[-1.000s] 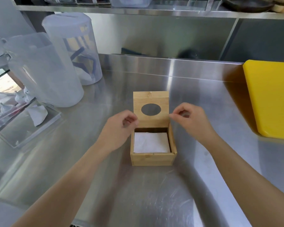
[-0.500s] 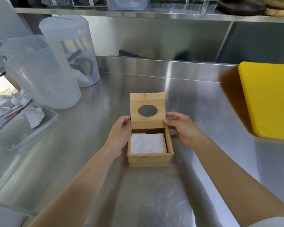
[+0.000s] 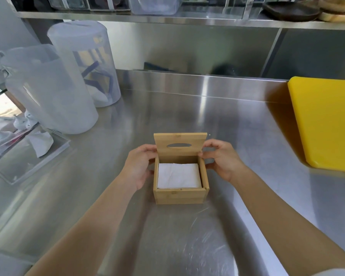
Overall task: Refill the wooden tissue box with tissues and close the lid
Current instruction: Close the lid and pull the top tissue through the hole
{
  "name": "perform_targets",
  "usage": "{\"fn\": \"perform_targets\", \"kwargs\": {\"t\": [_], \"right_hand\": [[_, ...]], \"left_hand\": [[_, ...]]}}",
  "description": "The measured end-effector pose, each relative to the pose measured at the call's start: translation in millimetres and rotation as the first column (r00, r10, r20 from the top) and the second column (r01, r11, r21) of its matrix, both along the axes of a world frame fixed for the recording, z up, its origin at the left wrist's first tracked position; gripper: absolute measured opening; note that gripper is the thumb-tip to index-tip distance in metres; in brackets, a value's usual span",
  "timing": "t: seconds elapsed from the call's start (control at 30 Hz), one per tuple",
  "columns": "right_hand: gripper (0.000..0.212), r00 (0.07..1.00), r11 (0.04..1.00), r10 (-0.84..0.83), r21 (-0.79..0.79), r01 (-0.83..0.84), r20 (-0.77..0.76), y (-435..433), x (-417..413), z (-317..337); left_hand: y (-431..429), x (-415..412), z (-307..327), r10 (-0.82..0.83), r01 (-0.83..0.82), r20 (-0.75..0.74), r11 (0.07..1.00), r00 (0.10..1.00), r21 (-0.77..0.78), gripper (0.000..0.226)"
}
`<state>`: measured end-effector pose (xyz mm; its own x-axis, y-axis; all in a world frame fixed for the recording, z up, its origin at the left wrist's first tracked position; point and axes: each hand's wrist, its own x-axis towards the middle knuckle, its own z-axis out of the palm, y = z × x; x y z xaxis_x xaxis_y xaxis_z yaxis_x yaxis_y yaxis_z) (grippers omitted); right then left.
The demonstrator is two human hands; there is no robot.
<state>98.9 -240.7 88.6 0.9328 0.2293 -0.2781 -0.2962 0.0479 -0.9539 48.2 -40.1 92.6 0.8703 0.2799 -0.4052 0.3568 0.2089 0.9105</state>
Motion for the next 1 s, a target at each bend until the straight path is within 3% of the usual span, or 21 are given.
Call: {"fn": "perform_targets", "kwargs": {"t": [0.07, 0.17, 0.23, 0.3, 0.43, 0.57, 0.63, 0.73, 0.93, 1.0], "right_hand": [[0.033, 0.998, 1.000, 0.004, -0.003, -0.004, -0.062, 3, 1, 1], [0.020, 0.960, 0.997, 0.035, 0.080, -0.013, -0.276, 5, -5, 8], [0.048, 0.910, 0.987, 0.134, 0.133, -0.089, -0.391, 1, -6, 12], [0.065, 0.871, 0.973, 0.221, 0.153, -0.170, -0.438, -3, -7, 14], [0.032, 0.887, 0.975, 0.223, 0.086, -0.206, -0.404, 0, -11, 16], [0.027, 0.899, 0.970, 0.243, 0.066, -0.235, -0.365, -2, -14, 14], [0.018, 0.905, 0.967, 0.250, 0.039, -0.252, -0.343, -2, -16, 10], [0.034, 0.921, 0.964, 0.244, -0.030, -0.265, -0.303, -1, -17, 6], [0.044, 0.927, 0.961, 0.250, -0.043, -0.272, -0.278, 1, -19, 7], [0.044, 0.933, 0.965, 0.235, -0.053, -0.258, -0.272, 1, -20, 7]], "left_hand": [[7, 1, 1, 0.002, -0.013, -0.071, 0.988, 0.997, -0.153, 0.023], [21, 4, -2, -0.202, 0.109, -0.226, 0.924, 0.953, -0.367, 0.079], [21, 3, 2, -0.329, 0.206, -0.263, 0.891, 0.907, -0.405, 0.096], [16, 2, 7, -0.384, 0.276, -0.263, 0.888, 0.885, -0.368, 0.080], [7, 0, 10, -0.388, 0.325, -0.241, 0.909, 0.890, -0.262, 0.037], [6, -4, 9, -0.367, 0.330, -0.269, 0.928, 0.890, -0.173, 0.016], [6, -5, 7, -0.375, 0.349, -0.253, 0.926, 0.892, -0.146, 0.026], [1, -8, 8, -0.363, 0.356, -0.253, 0.931, 0.897, -0.077, 0.045], [-4, -11, 15, -0.372, 0.373, -0.239, 0.927, 0.897, -0.046, 0.048], [-9, -12, 11, -0.346, 0.360, -0.211, 0.933, 0.914, 0.029, 0.049]]}}
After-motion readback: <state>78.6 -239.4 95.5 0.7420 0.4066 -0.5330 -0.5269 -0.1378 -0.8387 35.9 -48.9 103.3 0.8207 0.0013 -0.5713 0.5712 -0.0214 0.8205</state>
